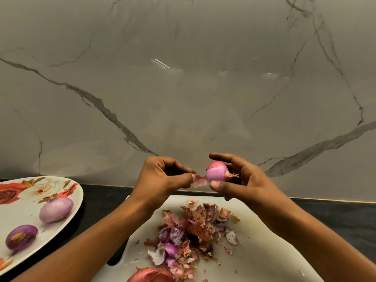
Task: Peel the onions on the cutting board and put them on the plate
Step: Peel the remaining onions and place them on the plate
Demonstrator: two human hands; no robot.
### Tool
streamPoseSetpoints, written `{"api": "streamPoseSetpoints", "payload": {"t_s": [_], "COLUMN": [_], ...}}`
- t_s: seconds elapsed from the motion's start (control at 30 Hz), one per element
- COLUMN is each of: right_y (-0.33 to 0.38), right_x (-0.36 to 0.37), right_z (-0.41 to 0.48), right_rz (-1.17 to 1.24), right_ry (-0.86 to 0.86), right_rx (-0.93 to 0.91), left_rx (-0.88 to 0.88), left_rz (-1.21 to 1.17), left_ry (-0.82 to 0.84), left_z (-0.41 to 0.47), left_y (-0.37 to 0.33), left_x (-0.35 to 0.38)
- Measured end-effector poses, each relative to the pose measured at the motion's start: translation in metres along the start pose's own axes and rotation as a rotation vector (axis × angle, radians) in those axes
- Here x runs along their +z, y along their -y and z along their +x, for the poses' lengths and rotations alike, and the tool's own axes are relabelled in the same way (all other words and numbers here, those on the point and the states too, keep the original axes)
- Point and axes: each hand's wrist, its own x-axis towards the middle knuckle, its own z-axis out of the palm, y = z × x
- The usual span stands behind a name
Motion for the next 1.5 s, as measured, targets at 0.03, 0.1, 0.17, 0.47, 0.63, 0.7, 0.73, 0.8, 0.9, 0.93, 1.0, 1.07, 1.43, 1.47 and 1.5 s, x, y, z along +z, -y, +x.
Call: {"api": "streamPoseSetpoints", "payload": {"t_s": [0.03,0.1,0.17,0.47,0.63,0.7,0.73,0.8,0.9,0.93,1.0,1.07,1.43,1.47,1.5], "right_y": [-0.001,-0.003,-0.005,-0.013,-0.015,-0.015,-0.014,-0.013,-0.012,-0.012,-0.013,-0.012,-0.011,-0.012,-0.013], "right_x": [0.002,0.004,0.004,0.001,-0.001,-0.001,0.0,0.0,0.001,0.001,0.0,-0.002,-0.007,-0.006,-0.005], "right_z": [0.0,0.0,0.0,0.001,0.002,0.003,0.003,0.003,0.003,0.003,0.004,0.004,0.006,0.006,0.005], "right_rz": [-0.061,-0.156,-0.225,-0.311,-0.28,-0.27,-0.261,-0.229,-0.182,-0.169,-0.118,-0.051,0.088,0.037,-0.006], "right_ry": [-0.006,-0.009,-0.013,0.006,0.007,0.01,0.011,0.009,0.006,0.004,-0.002,-0.01,-0.026,-0.011,0.012], "right_rx": [-0.003,-0.014,-0.036,-0.115,-0.13,-0.131,-0.133,-0.135,-0.147,-0.151,-0.147,-0.142,-0.124,-0.121,-0.116], "left_rx": [0.005,0.016,0.014,0.034,0.025,0.03,0.034,0.038,0.031,0.032,0.026,0.008,-0.033,-0.013,-0.002], "left_rz": [0.006,-0.002,-0.062,-0.052,-0.075,-0.072,-0.068,-0.073,-0.109,-0.116,-0.118,-0.079,-0.028,-0.036,-0.054], "left_ry": [0.036,0.081,0.101,0.162,0.165,0.166,0.16,0.128,0.067,0.052,0.015,-0.014,0.078,0.097,0.109], "left_z": [-0.001,-0.003,-0.004,-0.005,-0.003,-0.003,-0.003,-0.003,-0.002,-0.002,0.0,0.002,-0.001,-0.002,-0.003], "left_y": [0.0,-0.001,-0.004,-0.004,-0.002,-0.002,-0.003,-0.003,-0.004,-0.005,-0.004,-0.002,0.0,-0.001,0.0], "left_x": [0.0,0.001,0.002,0.001,-0.002,-0.001,-0.001,0.0,0.002,0.002,0.002,0.001,0.001,0.002,0.002]}}
